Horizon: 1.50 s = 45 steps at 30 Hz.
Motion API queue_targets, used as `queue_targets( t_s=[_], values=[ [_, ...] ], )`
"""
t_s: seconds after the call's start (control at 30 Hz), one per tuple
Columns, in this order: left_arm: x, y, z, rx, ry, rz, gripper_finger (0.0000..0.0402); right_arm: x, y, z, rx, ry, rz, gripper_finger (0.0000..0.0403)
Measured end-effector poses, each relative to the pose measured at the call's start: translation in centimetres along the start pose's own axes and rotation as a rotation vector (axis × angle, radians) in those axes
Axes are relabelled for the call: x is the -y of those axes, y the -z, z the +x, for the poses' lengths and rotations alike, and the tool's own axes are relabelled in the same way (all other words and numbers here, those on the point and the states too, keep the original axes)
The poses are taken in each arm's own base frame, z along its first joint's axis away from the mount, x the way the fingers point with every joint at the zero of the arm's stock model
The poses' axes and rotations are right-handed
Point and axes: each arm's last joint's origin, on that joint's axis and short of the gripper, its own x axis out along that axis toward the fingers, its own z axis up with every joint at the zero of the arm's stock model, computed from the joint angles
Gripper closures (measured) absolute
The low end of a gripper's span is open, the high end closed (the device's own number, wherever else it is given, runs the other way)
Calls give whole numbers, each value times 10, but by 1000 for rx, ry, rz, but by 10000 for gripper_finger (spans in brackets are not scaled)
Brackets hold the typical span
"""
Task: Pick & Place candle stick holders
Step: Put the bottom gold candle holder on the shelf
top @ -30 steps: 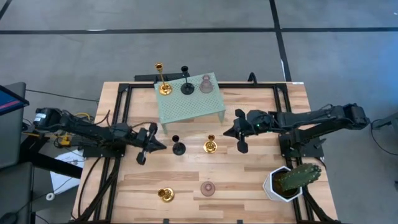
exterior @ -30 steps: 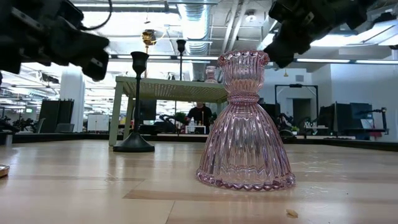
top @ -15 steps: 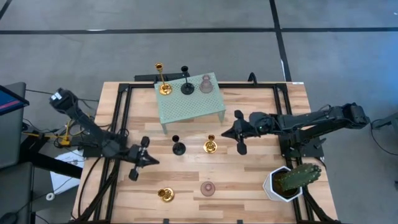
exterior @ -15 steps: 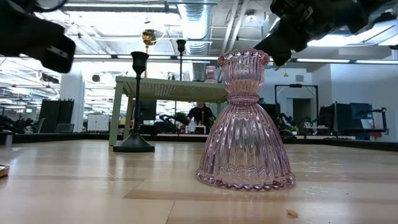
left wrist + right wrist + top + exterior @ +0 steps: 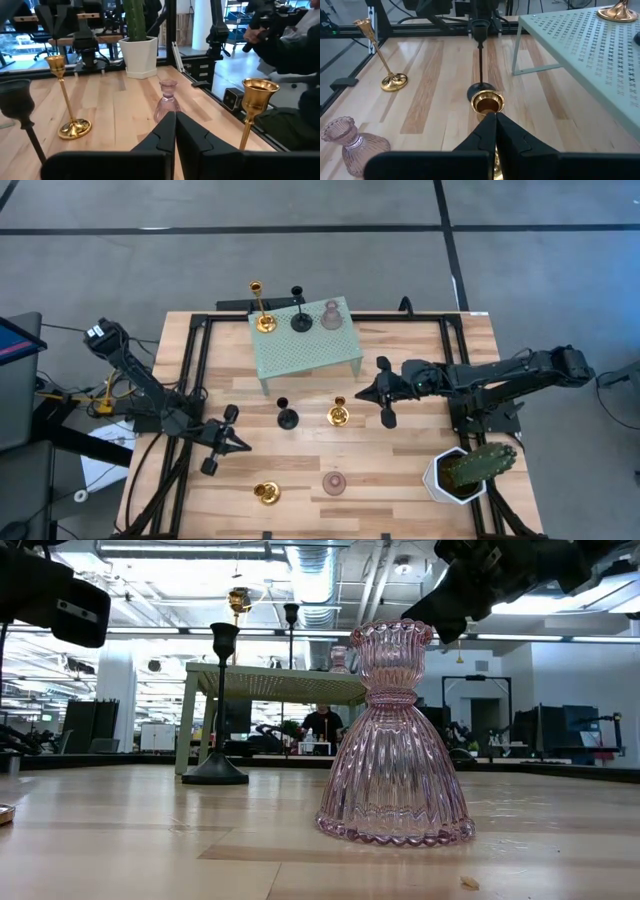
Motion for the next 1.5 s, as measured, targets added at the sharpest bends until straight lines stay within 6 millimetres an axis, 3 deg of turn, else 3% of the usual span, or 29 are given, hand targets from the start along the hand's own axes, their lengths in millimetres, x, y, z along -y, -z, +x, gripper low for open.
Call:
queue_targets(
  t_s=[0.5,0.93,1.2,1.5],
  values=[
    [11,32,7,-250,208,-1,396,0,-10,0,104,19,54,403],
    [19,37,11,-254,358,-29,392,1,11,28,-7,95,204,403],
    [20,42,17,-238,308,-29,332,-1,20,48,-3,87,207,403],
    [37,40,45,-250,306,-29,252,-1,11,41,55,79,207,403]
  ],
)
